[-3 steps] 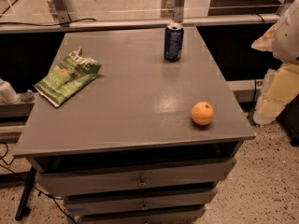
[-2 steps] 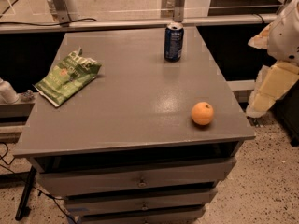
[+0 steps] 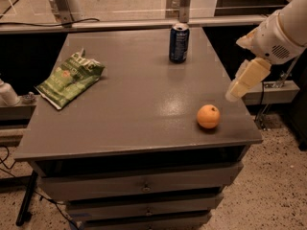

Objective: Move pepsi can near green jalapeno chip bag

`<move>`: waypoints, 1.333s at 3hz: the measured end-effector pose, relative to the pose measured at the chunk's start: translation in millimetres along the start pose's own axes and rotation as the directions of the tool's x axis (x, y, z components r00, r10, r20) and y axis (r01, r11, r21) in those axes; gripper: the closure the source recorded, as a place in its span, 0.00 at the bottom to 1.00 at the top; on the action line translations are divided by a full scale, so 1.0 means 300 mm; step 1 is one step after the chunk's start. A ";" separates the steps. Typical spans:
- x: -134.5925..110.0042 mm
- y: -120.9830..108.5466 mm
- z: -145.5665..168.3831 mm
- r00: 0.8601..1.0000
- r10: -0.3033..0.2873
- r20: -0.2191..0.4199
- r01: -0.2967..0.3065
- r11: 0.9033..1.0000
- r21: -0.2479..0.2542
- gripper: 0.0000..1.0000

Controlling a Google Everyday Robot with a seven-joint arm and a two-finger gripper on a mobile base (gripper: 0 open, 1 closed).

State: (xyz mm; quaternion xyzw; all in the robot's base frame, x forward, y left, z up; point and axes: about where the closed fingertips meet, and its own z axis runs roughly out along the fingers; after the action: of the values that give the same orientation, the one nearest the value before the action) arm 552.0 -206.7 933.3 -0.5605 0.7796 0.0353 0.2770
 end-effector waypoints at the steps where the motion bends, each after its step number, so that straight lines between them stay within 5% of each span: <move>1: -0.019 -0.088 0.142 0.996 0.022 0.083 -0.020 1.000 -0.022 0.00; 2: -0.019 -0.088 0.143 0.996 0.022 0.083 -0.020 1.000 -0.023 0.00; 4: -0.169 -0.217 0.294 0.985 0.001 0.174 0.004 1.000 -0.025 0.00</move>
Offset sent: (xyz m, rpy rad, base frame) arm 0.0325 0.0083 -0.0169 0.0702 -0.0115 0.0104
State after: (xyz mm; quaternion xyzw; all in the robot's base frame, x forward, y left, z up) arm 655.8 -155.1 899.6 -0.5594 0.7514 0.0939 0.3370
